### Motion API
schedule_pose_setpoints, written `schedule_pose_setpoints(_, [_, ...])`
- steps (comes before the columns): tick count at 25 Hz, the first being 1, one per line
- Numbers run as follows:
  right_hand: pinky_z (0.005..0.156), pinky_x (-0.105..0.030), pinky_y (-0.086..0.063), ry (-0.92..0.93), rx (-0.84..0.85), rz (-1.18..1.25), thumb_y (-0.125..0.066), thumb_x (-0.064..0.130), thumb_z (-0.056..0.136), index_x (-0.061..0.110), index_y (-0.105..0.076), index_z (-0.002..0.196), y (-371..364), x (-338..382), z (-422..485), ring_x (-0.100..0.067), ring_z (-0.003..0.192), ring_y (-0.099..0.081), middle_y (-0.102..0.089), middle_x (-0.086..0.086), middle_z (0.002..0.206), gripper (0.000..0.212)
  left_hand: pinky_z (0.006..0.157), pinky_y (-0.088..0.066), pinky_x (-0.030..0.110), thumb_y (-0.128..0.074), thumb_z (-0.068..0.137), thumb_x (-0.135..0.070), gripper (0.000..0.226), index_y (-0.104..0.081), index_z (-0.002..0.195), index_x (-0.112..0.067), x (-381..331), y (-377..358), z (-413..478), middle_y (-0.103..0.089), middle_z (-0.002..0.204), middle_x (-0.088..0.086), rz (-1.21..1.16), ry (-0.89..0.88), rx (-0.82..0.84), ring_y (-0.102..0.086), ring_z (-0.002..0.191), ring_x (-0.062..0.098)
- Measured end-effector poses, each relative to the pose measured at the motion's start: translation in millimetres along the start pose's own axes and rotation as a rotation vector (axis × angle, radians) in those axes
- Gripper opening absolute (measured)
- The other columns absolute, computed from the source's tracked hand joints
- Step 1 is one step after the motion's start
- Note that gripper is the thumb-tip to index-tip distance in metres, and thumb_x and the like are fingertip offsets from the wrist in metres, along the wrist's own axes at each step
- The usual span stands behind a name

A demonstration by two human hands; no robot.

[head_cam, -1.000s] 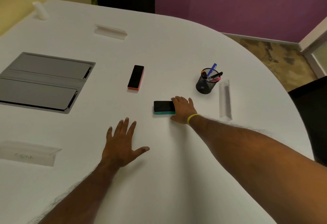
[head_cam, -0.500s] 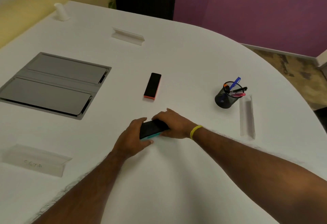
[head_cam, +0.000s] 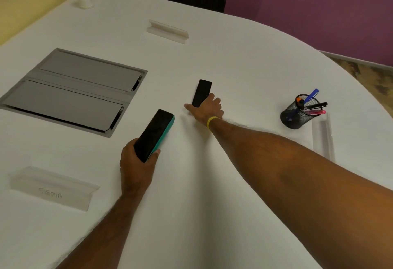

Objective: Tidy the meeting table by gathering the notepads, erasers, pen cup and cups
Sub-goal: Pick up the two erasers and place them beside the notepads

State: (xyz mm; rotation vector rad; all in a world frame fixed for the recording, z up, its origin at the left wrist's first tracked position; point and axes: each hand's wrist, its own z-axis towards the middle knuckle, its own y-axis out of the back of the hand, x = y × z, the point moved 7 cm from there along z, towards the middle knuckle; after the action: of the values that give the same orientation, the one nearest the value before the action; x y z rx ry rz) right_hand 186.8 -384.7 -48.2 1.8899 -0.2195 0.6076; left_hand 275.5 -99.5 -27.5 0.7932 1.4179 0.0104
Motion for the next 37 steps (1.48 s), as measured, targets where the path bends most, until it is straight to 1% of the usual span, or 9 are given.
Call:
schedule_pose_setpoints(3, [0.104,-0.045,-0.038,-0.062,-0.024,-0.058,-0.073,0.062,0.073,0.004,-0.015,0.150,-15,11,16,-0.034,0.129,-0.044,-0.036,-0.013,0.143,0.113,0.078,-0.046,0.013,-0.079,0.079,-0.022,0.059,-0.052,0.129,-0.007,3,7,7,-0.059,0.118,0.007,-0.014,-0.019,0.003,-0.054,0.102,0.013])
schedule_pose_setpoints(7, [0.094,-0.041,-0.047,-0.151,0.002,0.036,-0.070,0.039,0.082,0.002,-0.033,0.137,-15,7,18,-0.037,0.118,-0.055,-0.037,-0.013,0.135,0.076,0.073,-0.045,0.009,-0.080,0.078,-0.024,0.059,-0.053,0.127,-0.007,6,18,9,-0.059,0.116,0.005,0.004,-0.048,0.008,-0.054,0.100,0.012])
schedule_pose_setpoints(10, [0.087,-0.040,-0.050,-0.125,-0.033,0.101,-0.063,0.044,0.085,0.003,-0.041,0.128,-1,-2,-9,-0.038,0.107,-0.060,-0.036,-0.013,0.129,0.063,0.077,-0.048,0.016,-0.081,0.077,-0.025,0.059,-0.052,0.126,-0.008,9,29,2,-0.059,0.115,0.005,0.004,-0.047,0.021,-0.055,0.100,0.014])
schedule_pose_setpoints(13, [0.083,-0.042,-0.055,-0.080,-0.082,0.191,-0.064,0.054,0.083,0.006,-0.044,0.120,16,-20,-65,-0.035,0.096,-0.062,-0.038,-0.011,0.120,0.064,0.072,-0.046,0.013,-0.083,0.075,-0.028,0.058,-0.052,0.121,-0.011,9,45,-14,-0.060,0.110,0.002,0.003,-0.037,0.032,-0.057,0.097,0.014])
schedule_pose_setpoints(16, [0.078,-0.043,-0.058,-0.058,-0.119,0.258,-0.067,0.049,0.081,0.009,-0.047,0.114,31,-49,-137,-0.030,0.085,-0.062,-0.041,-0.008,0.113,0.055,0.064,-0.045,0.011,-0.084,0.073,-0.033,0.056,-0.051,0.115,-0.016,7,63,-38,-0.061,0.102,-0.004,-0.003,-0.031,0.068,-0.061,0.089,0.013])
schedule_pose_setpoints(20, [0.075,-0.043,-0.058,-0.100,-0.140,0.245,-0.068,0.046,0.080,0.013,-0.046,0.110,45,-93,-236,-0.025,0.081,-0.061,-0.040,-0.004,0.107,0.049,0.061,-0.046,0.018,-0.084,0.073,-0.035,0.053,-0.049,0.111,-0.022,6,83,-87,-0.062,0.095,-0.008,0.052,-0.030,0.158,-0.062,0.082,0.013])
schedule_pose_setpoints(25, [0.068,-0.038,-0.060,-0.123,-0.137,0.310,-0.070,0.032,0.078,0.017,-0.044,0.105,59,-141,-344,-0.014,0.075,-0.062,-0.059,-0.001,0.096,0.041,0.065,-0.046,0.028,-0.080,0.074,-0.040,0.051,-0.048,0.111,-0.026,12,125,-158,-0.063,0.095,-0.009,0.157,-0.028,0.226,-0.061,0.080,0.014])
schedule_pose_setpoints(29, [0.066,-0.036,-0.060,-0.085,-0.127,0.314,-0.069,0.032,0.077,0.023,-0.042,0.105,63,-156,-422,-0.011,0.075,-0.062,-0.059,0.006,0.090,0.040,0.069,-0.048,0.028,-0.080,0.075,-0.041,0.053,-0.049,0.114,-0.024,14,166,-217,-0.064,0.099,-0.005,0.162,-0.043,0.206,-0.060,0.082,0.015])
schedule_pose_setpoints(37, [0.055,-0.023,-0.043,0.090,-0.136,0.367,-0.067,0.027,0.079,0.016,-0.048,0.116,77,-142,-547,-0.020,0.080,-0.061,-0.061,-0.001,0.097,0.043,0.064,-0.044,0.027,-0.080,0.073,-0.045,0.054,-0.048,0.113,-0.025,-4,261,-327,-0.059,0.093,-0.011,0.264,-0.155,0.107,-0.059,0.080,0.016])
